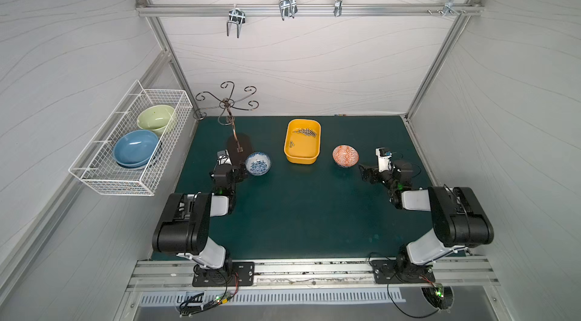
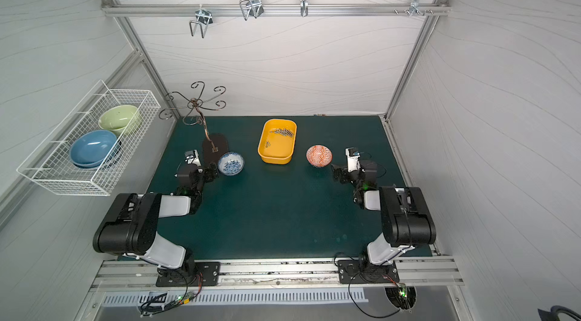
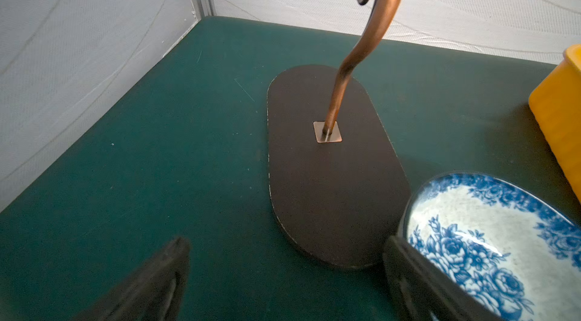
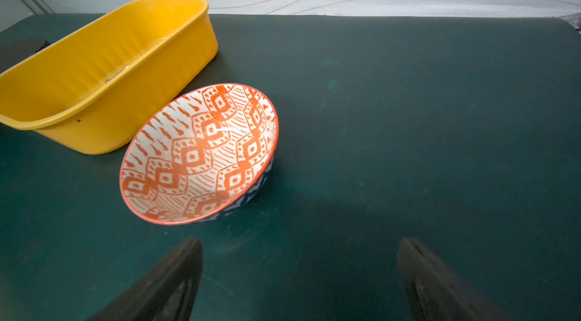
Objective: Take out the screws from the storage box
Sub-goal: Pick up the storage box at the center of the board.
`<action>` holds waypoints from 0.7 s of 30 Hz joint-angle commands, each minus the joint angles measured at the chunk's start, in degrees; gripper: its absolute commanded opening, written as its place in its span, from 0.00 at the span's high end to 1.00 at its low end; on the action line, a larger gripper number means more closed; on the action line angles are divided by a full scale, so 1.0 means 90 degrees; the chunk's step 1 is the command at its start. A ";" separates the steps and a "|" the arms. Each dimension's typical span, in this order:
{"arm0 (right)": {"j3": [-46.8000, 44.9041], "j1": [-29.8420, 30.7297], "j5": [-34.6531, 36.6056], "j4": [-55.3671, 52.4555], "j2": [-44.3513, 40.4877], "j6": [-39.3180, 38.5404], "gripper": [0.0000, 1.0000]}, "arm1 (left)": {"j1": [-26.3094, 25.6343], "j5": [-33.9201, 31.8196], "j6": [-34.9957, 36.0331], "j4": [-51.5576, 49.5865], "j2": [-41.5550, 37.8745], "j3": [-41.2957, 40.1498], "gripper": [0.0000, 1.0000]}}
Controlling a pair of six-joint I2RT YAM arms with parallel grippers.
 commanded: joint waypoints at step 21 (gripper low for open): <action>0.0038 -0.0066 -0.0141 0.0017 0.0003 0.0038 0.01 | 0.0099 0.0229 -0.0022 0.0279 0.0012 0.0021 0.00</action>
